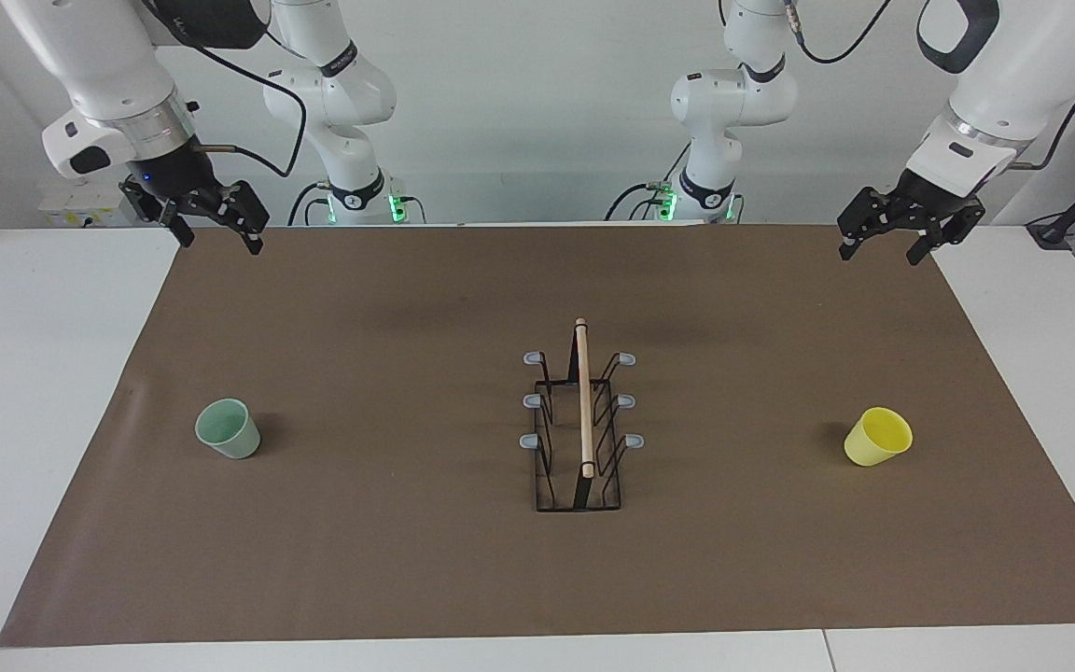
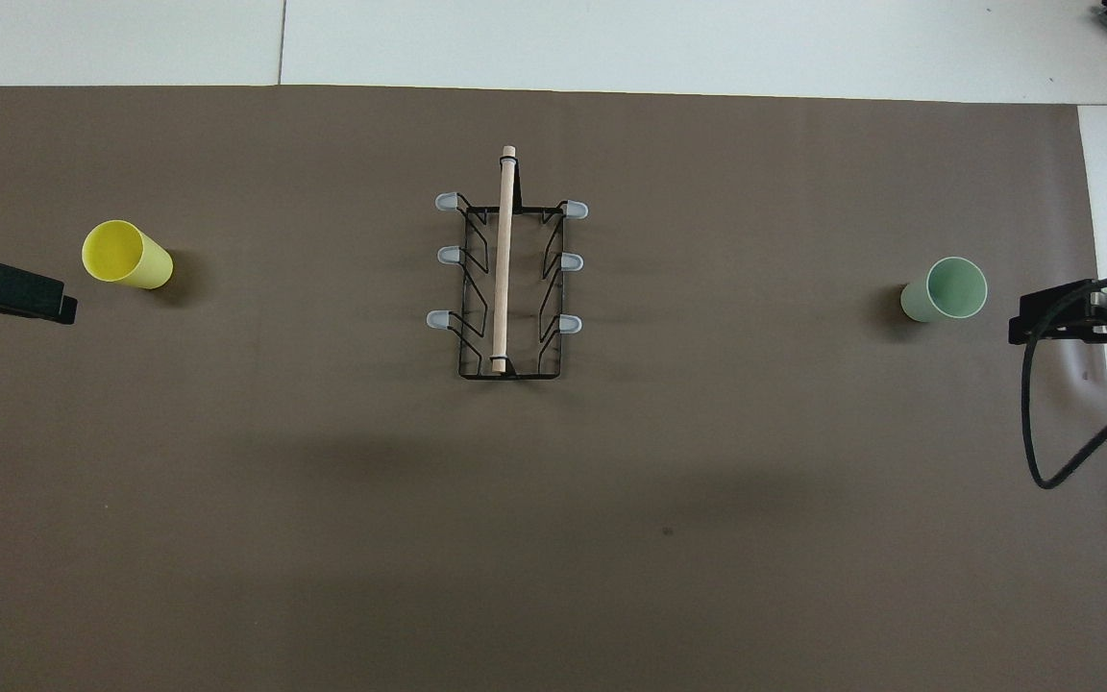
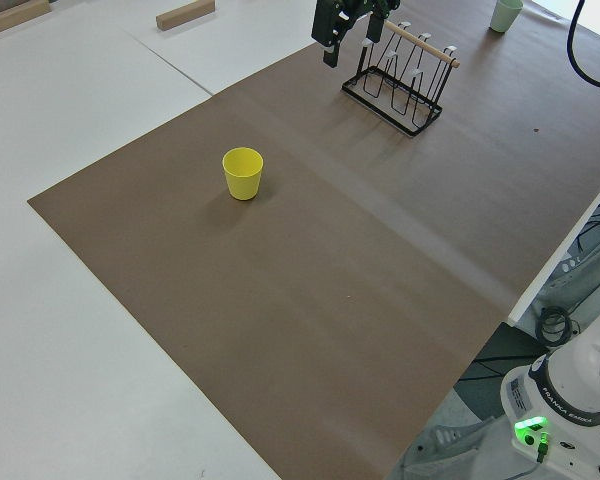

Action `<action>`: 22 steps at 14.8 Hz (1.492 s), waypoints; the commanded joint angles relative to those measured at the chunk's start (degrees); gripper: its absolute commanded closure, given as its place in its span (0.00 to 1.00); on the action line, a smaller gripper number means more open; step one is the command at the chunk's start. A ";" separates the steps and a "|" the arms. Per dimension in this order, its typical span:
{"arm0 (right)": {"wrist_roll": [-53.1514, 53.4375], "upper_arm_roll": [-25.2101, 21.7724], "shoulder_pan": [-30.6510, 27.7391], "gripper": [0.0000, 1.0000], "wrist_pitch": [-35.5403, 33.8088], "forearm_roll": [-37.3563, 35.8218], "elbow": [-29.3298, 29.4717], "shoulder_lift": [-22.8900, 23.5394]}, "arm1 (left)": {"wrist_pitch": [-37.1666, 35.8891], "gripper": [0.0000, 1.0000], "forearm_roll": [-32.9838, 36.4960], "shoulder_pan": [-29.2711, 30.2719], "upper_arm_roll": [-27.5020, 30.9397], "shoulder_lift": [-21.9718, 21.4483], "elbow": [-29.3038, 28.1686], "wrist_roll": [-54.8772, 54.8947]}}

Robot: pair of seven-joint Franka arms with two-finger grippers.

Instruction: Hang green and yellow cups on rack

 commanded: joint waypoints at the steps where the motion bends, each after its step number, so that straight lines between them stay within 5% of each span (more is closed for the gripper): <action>1: -1.88 0.63 -0.43 0.00 0.29 -0.30 -0.84 -0.91 | 0.93 0.00 0.79 -0.87 0.57 -1.54 -1.67 -0.03; 10: -2.23 0.72 -0.42 0.00 0.55 -0.48 -1.28 0.58 | 1.64 0.00 3.59 -0.08 0.48 -0.49 -0.09 -0.12; 14: -4.07 0.81 -1.39 0.00 5.90 -1.80 0.99 7.85 | -0.20 0.00 2.91 0.18 1.09 8.02 8.24 -0.20; 19: -16.38 1.16 -1.13 0.00 7.58 -3.02 16.18 27.45 | -0.04 0.00 -1.92 1.85 4.87 22.60 22.30 -3.26; 22: -23.30 1.34 -0.60 0.00 9.94 -6.27 19.46 33.09 | 0.32 0.00 -4.30 1.85 7.16 30.17 28.02 -9.07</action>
